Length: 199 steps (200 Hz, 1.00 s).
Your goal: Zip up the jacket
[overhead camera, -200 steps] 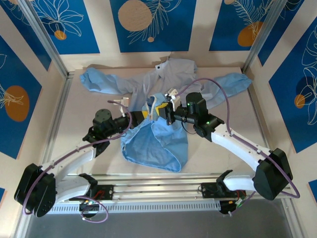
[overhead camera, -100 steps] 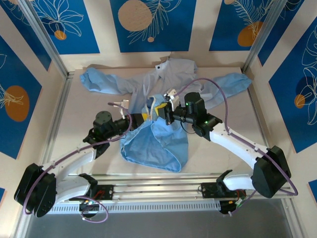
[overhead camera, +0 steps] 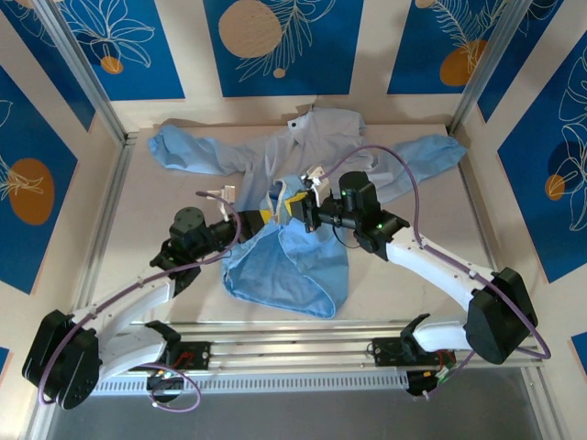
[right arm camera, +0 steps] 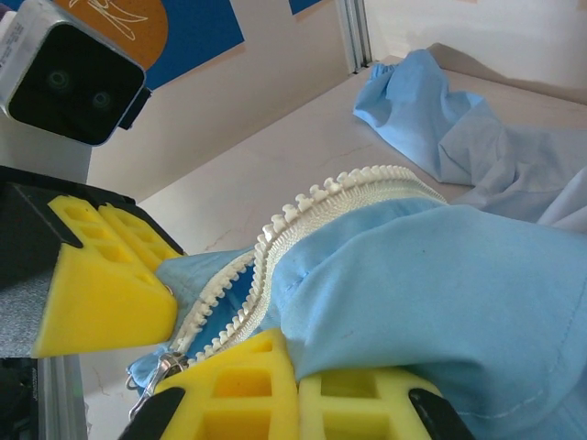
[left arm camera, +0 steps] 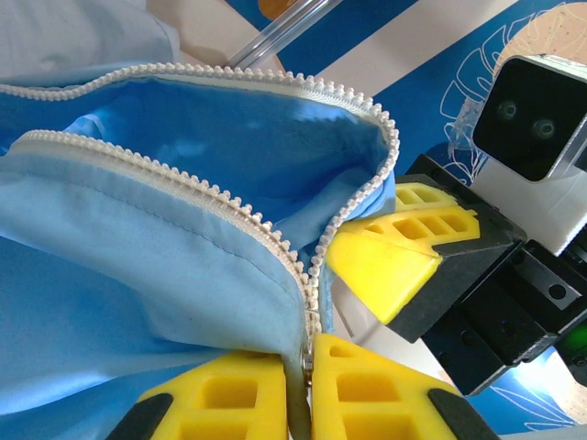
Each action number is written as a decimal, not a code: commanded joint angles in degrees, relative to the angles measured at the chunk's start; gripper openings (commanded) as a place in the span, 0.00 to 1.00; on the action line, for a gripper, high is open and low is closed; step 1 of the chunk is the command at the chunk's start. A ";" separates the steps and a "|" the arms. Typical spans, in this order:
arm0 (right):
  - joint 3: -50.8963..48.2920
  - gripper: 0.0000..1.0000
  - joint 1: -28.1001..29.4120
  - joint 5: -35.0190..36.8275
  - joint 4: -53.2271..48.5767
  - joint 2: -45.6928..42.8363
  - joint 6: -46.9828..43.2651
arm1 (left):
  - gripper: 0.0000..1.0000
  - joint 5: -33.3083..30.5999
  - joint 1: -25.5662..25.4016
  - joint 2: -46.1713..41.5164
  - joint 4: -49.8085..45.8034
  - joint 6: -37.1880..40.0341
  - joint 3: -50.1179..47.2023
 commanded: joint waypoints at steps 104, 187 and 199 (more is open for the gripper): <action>0.07 0.00 0.55 -0.98 1.40 -0.46 -0.18 | 0.00 -1.13 -0.10 -0.64 1.02 -1.42 0.88; -0.31 0.00 0.70 -0.80 1.41 -0.50 0.08 | 0.00 -0.89 0.13 -0.54 2.25 -2.55 0.41; -0.18 0.00 0.69 -0.77 1.31 -0.46 -0.11 | 0.00 -1.16 0.15 -0.72 2.30 -2.58 0.24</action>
